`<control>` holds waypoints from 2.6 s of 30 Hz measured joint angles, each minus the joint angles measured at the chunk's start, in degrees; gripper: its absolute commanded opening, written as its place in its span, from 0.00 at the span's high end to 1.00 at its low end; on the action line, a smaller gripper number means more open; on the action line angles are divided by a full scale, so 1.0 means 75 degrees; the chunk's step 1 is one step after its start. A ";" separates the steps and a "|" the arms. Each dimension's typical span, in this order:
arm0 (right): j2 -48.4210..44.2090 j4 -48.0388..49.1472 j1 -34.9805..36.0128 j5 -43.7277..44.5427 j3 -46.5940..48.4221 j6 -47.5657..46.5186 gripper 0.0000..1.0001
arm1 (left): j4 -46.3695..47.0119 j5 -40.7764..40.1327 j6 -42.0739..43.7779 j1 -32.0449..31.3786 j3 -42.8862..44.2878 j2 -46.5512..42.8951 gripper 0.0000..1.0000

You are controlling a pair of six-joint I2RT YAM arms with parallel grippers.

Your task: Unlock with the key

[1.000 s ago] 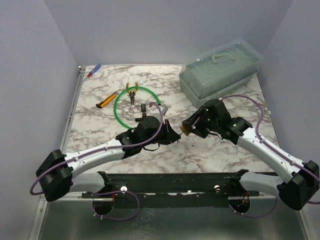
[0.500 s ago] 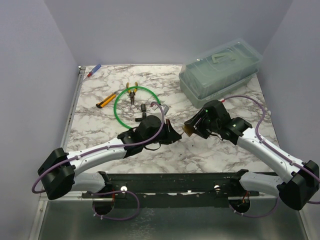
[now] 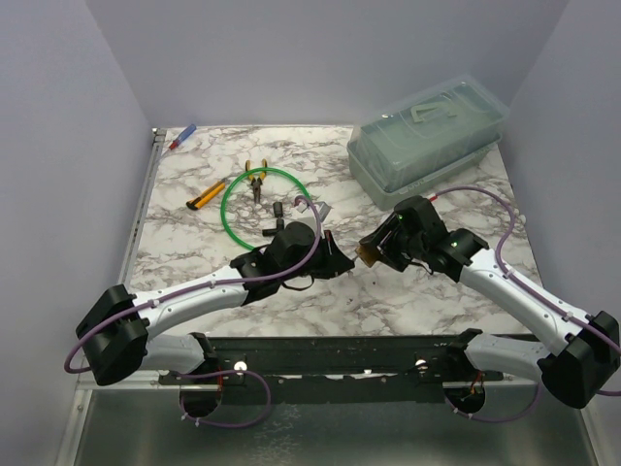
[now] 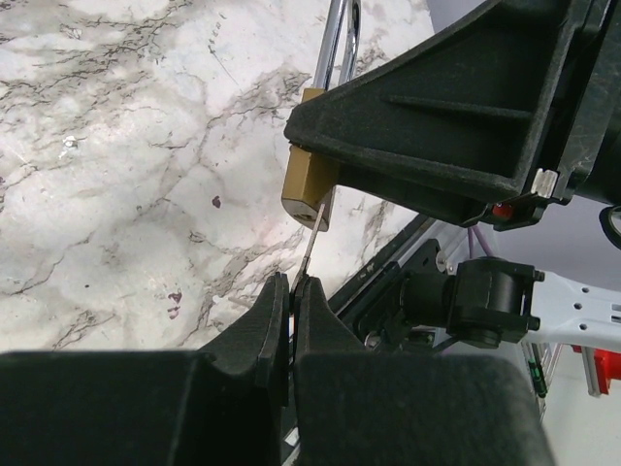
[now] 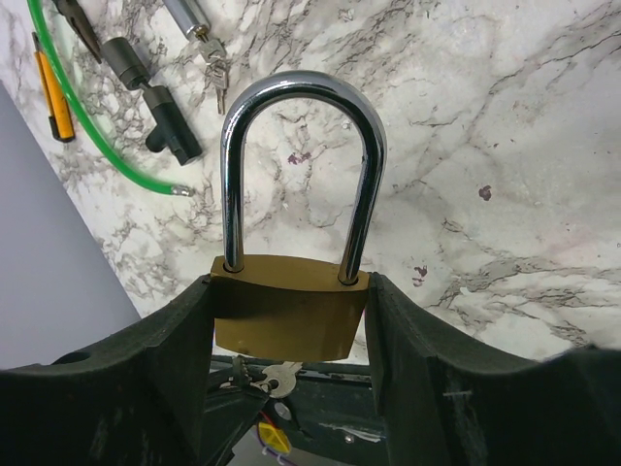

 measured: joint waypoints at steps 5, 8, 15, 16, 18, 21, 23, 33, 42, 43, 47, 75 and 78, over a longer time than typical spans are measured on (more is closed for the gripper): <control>-0.0003 0.0003 0.0000 0.0000 0.0000 0.0000 1.00 | 0.0006 0.0000 -0.0026 0.0000 -0.0067 -0.0050 1.00; -0.0003 0.0003 0.0000 0.0000 0.0000 0.0006 1.00 | 0.0015 0.0020 -0.0032 0.0000 -0.0122 -0.0099 1.00; -0.0003 0.0009 0.0000 -0.0026 0.0000 0.0020 1.00 | 0.0035 0.0082 -0.0055 0.0000 -0.0309 -0.0160 1.00; -0.0003 0.0009 0.0000 -0.0044 0.0000 0.0020 1.00 | 0.0038 0.0082 -0.0055 0.0000 -0.0323 -0.0160 1.00; -0.0003 0.0009 0.0000 -0.0085 0.0000 0.0020 1.00 | 0.0055 0.0082 -0.0055 0.0000 -0.0350 -0.0160 1.00; 0.0003 0.0012 0.0000 -0.0131 0.0000 0.0020 1.00 | 0.0105 0.0085 -0.0055 0.0000 -0.0353 -0.0160 1.00; 0.0003 0.0012 0.0000 -0.0157 0.0000 0.0020 1.00 | 0.0163 0.0087 -0.0055 0.0000 -0.0353 -0.0160 1.00; 0.0006 0.0017 0.0000 -0.0175 0.0000 0.0020 1.00 | 0.0224 0.0117 -0.0055 0.0000 -0.0353 -0.0064 1.00; 0.0032 0.0029 0.0000 -0.0198 0.0038 0.0023 1.00 | 0.0300 0.0166 -0.0055 0.0000 -0.0353 0.0029 1.00; 0.0032 0.0044 0.0000 -0.0207 0.0047 0.0023 1.00 | 0.0315 0.0172 -0.0055 0.0000 -0.0353 0.0035 1.00; 0.0044 0.0079 0.0000 -0.0274 0.0085 0.0023 1.00 | 0.0385 0.0198 -0.0085 0.0000 -0.0353 0.0044 1.00; 0.0108 0.0067 0.0000 -0.0146 0.0085 0.0003 1.00 | 0.0533 0.0111 -0.0772 0.0003 -0.0082 0.0548 1.00; 0.0108 0.0067 0.0000 -0.0134 0.0085 0.0000 1.00 | 0.0530 0.0105 -0.0819 0.0003 -0.0073 0.0562 1.00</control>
